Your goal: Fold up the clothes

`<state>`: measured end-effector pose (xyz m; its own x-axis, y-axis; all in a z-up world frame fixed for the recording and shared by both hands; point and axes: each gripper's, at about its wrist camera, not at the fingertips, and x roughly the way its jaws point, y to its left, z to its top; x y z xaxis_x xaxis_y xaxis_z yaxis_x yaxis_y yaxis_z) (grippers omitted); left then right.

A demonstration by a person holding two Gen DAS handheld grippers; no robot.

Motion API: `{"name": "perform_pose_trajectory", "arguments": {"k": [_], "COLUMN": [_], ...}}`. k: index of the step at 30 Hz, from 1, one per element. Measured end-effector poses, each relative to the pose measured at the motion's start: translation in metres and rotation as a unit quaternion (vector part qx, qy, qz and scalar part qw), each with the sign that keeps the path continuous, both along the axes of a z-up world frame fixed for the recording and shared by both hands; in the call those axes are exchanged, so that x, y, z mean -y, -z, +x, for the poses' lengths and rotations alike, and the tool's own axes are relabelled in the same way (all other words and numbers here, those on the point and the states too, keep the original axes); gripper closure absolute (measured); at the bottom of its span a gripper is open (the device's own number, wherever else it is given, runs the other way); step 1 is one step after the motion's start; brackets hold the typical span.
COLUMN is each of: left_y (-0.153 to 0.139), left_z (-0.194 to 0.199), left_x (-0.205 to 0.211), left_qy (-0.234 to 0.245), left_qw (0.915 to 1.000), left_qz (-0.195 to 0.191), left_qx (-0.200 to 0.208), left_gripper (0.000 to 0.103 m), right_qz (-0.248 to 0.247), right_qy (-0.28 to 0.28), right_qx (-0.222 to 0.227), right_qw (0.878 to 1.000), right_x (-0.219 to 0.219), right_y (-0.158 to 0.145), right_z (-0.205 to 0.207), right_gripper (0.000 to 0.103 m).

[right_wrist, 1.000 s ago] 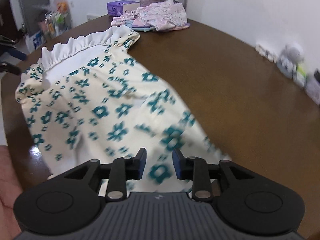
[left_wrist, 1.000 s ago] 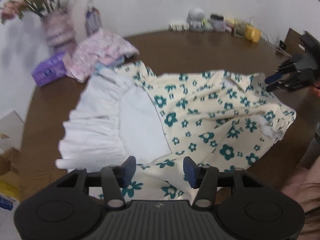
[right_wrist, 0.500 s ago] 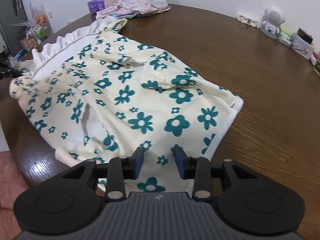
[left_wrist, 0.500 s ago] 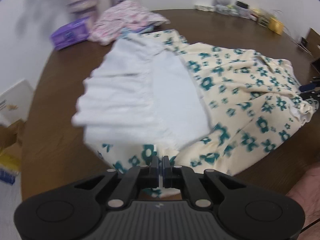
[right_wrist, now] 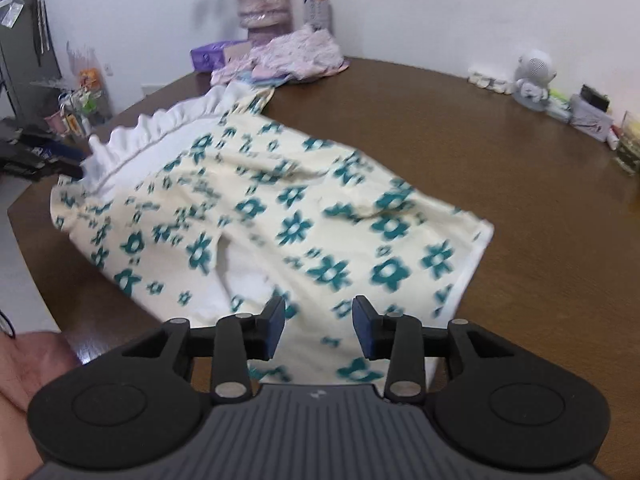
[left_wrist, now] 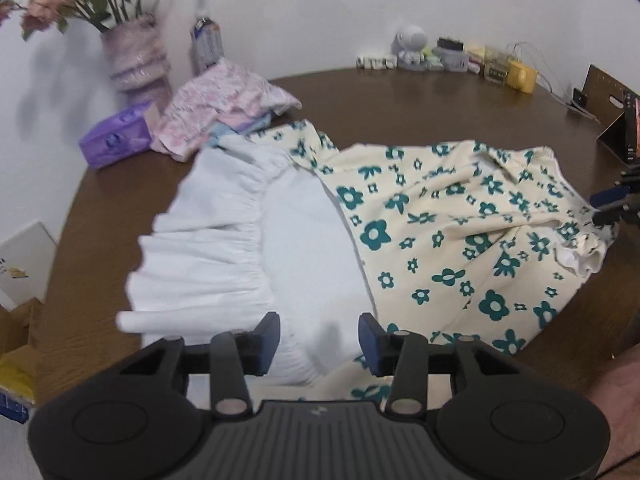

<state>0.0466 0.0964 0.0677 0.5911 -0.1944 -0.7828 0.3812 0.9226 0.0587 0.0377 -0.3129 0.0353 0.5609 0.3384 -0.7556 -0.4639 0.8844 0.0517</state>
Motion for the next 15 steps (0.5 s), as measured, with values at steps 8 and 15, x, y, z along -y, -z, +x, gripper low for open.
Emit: {"name": "perform_pose_trajectory", "arguments": {"k": [8, 15], "left_y": [0.034, 0.033], "left_z": [-0.001, -0.005], "left_x": [-0.015, -0.002], "left_qy": [-0.025, -0.039], "left_qw": [0.9997, 0.9992], "left_qz": [0.001, 0.013], "left_qx": [-0.006, 0.004], "left_gripper": [0.067, 0.069], "right_qz": [-0.004, -0.026], "right_qy": [0.042, 0.044], "right_qx": [-0.009, -0.006], "right_qw": [0.999, 0.999], "right_x": [0.008, 0.017], "right_y": [0.024, 0.027], "right_z": [-0.003, 0.001], "right_gripper": [0.066, 0.065]}}
